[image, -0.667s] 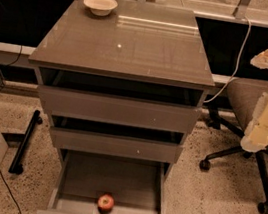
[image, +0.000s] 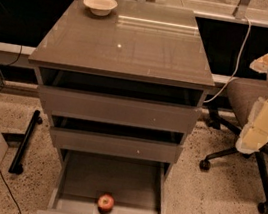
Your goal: Pick apple from bottom drawer and place on counter
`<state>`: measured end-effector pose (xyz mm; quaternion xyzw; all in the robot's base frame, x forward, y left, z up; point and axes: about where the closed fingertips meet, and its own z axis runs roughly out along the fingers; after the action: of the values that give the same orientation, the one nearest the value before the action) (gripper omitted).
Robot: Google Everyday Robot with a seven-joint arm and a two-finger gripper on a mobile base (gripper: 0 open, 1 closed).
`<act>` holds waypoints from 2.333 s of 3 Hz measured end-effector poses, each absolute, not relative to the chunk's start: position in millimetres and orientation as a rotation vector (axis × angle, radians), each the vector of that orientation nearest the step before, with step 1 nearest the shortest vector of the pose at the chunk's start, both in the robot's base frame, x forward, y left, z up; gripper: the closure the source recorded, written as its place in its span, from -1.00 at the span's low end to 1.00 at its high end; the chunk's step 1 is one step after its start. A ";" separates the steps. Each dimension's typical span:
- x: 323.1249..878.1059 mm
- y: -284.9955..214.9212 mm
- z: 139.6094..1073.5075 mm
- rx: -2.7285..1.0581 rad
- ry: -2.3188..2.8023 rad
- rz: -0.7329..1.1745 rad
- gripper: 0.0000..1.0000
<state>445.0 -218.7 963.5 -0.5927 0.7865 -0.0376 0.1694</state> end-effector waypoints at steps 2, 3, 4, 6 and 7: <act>460.4 -225.1 921.0 -1.621 2.192 -0.061 -1.00; 470.3 -235.0 893.5 -1.584 2.163 -0.020 -1.00; 480.0 -245.6 859.3 -1.566 2.127 0.039 -1.00; 479.8 -237.5 850.5 -1.593 2.134 0.046 -1.00; 480.6 -210.4 830.2 -1.613 2.133 0.051 -1.00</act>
Offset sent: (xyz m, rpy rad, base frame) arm 0.0276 -0.0119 -0.0704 0.1295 -0.0671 -0.0061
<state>480.6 -210.4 830.2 -0.5867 0.7759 0.0186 0.2311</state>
